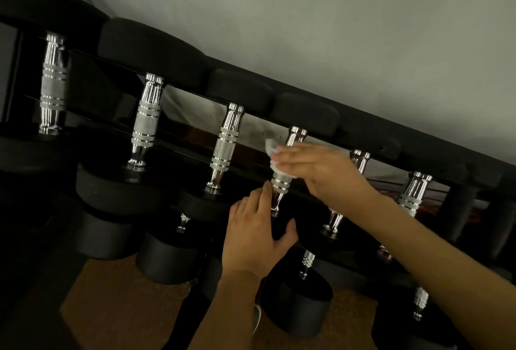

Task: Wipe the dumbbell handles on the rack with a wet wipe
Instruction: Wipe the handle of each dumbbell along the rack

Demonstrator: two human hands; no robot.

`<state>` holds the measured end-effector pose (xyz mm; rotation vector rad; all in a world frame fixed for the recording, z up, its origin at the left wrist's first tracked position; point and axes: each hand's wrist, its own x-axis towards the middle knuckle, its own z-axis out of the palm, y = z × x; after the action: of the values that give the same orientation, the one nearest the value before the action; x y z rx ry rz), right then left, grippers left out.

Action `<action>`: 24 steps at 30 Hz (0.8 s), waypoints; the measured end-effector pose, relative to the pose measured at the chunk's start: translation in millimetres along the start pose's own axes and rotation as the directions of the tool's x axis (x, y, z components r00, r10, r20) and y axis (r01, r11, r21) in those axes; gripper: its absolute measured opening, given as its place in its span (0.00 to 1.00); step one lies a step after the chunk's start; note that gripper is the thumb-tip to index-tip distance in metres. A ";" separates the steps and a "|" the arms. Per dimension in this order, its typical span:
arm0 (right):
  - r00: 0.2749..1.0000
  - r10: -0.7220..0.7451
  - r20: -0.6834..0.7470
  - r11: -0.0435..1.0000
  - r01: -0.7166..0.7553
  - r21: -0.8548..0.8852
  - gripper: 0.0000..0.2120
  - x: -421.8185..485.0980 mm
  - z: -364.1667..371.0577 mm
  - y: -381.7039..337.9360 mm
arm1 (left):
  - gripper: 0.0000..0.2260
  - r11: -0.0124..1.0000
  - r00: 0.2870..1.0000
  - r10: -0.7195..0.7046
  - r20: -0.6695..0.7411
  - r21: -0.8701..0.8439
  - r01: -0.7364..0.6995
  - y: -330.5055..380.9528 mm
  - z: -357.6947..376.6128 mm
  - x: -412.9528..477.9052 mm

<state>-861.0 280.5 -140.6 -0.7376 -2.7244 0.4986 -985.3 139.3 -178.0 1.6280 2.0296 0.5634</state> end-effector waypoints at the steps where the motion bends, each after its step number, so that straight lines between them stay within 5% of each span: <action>1: 0.998 0.033 -0.059 0.999 -0.033 0.005 0.21 1.7 -7.1 -1.0 | 0.33 1.000 1.000 0.000 0.002 0.006 0.000 0.2 -0.7 0.1; 4: 0.975 0.117 -0.190 0.993 -0.121 -0.009 0.11 -10.7 -15.9 -18.1 | 0.33 1.000 1.000 0.008 0.001 0.010 -0.008 2.5 -2.8 0.5; 7: 0.922 0.285 -0.262 0.954 -0.249 0.165 0.06 -27.9 -1.3 -38.2 | 0.32 1.000 1.000 0.002 -0.002 0.007 -0.002 0.9 -3.2 1.4; 12: 0.663 0.632 -0.402 0.765 -0.451 0.459 0.05 -5.2 8.5 -37.7 | 0.33 1.000 1.000 -0.004 0.003 -0.002 0.004 1.4 -2.2 0.8; 24: 0.563 0.814 -0.145 0.511 -0.573 0.641 0.07 -22.9 38.0 -72.1 | 0.26 1.000 1.000 0.013 0.016 0.025 -0.013 -1.3 0.2 1.4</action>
<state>-886.4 200.3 -150.4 -1.5836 -1.6004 1.0578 -986.5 140.4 -179.1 1.6556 2.0239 0.5305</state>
